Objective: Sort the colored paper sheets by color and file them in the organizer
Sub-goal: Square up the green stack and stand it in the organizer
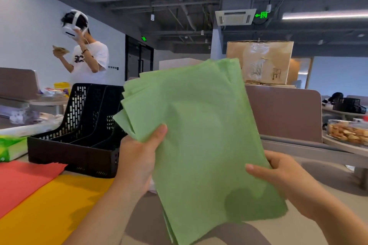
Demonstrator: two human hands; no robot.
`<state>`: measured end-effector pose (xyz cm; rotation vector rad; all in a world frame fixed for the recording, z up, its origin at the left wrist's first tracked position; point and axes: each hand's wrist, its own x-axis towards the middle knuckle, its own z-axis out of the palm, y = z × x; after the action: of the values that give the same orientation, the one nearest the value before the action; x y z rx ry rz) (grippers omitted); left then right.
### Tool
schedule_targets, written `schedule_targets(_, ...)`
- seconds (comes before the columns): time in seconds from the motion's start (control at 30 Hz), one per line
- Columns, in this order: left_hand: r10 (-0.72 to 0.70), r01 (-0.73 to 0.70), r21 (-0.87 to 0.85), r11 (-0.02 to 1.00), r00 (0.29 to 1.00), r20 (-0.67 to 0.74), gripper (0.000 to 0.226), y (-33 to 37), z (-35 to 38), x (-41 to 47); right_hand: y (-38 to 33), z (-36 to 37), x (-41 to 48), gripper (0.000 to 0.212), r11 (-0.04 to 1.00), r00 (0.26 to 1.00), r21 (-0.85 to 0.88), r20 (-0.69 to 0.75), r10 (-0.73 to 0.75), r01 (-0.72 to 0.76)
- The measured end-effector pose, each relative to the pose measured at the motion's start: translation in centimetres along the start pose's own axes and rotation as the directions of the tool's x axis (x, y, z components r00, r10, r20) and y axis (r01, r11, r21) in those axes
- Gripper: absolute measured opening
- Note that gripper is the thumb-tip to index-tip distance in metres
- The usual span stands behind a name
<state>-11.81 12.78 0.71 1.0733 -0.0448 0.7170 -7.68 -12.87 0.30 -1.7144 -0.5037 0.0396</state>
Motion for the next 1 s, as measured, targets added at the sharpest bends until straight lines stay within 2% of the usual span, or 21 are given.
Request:
schedule_targets(0.1,-0.058,0.039,0.094,0.995,0.978,0.202,0.018,1.8,2.8,0.7,-1.6,-0.2,-0.2,0.014,0.995,0.982,0.007,-0.163,-0.099,0.101)
schedule_targets(0.2,-0.088,0.058,0.115,0.992,0.957,0.278,0.025,2.5,4.5,1.3,-2.1,-0.9,-0.5,0.019,0.985,0.96,0.074,-0.245,-0.136,0.159)
schedule_targets(0.23,-0.08,0.055,0.096,0.994,0.956,0.283,0.028,2.4,4.9,1.3,-2.0,-1.2,-0.6,0.025,0.98,0.957,0.092,-0.247,-0.151,0.178)
schedule_targets(0.3,-0.067,0.043,0.086,0.995,0.954,0.294,0.035,2.0,5.4,1.3,-2.1,-1.6,-0.8,0.052,0.971,0.958,0.099,-0.211,-0.195,0.219)
schedule_targets(0.37,-0.066,0.021,0.141,0.99,0.945,0.322,0.038,1.8,5.7,1.3,-2.3,-1.8,-0.8,0.069,0.962,0.954,0.096,-0.186,-0.236,0.257)
schedule_targets(0.43,-0.046,-0.012,0.164,0.986,0.937,0.346,0.036,1.7,5.8,1.3,-2.6,-2.1,-0.7,0.072,0.947,0.943,0.116,-0.193,-0.273,0.298)
schedule_targets(0.6,0.057,-0.092,0.08,0.993,0.929,0.365,0.028,2.8,5.9,0.9,-3.6,-1.9,-0.7,0.072,0.928,0.925,0.118,-0.193,-0.328,0.354)
schedule_targets(0.77,0.124,-0.166,0.066,0.984,0.903,0.411,0.03,3.8,6.6,0.0,-4.3,-1.0,-0.7,0.068,0.911,0.903,0.105,-0.221,-0.369,0.398)
schedule_targets(0.8,0.135,-0.176,0.063,0.982,0.899,0.417,0.029,3.9,6.7,-0.3,-4.4,-0.8,-0.8,0.062,0.909,0.905,0.129,-0.223,-0.363,0.397)
schedule_targets(0.87,0.173,-0.224,0.079,0.971,0.896,0.409,0.024,4.0,7.1,-0.6,-4.8,-0.4,-0.9,0.039,0.905,0.904,0.16,-0.241,-0.352,0.395)
schedule_targets(0.93,0.252,-0.334,0.159,0.929,0.885,0.391,0.016,4.0,7.4,-0.8,-5.2,-0.1,-1.0,0.017,0.909,0.888,0.13,-0.307,-0.344,0.397)
schedule_targets(1.0,0.311,-0.399,0.239,0.885,0.89,0.334,0.016,3.9,7.4,-0.6,-5.4,-0.2,-0.9,0.01,0.918,0.864,0.058,-0.366,-0.345,0.391)
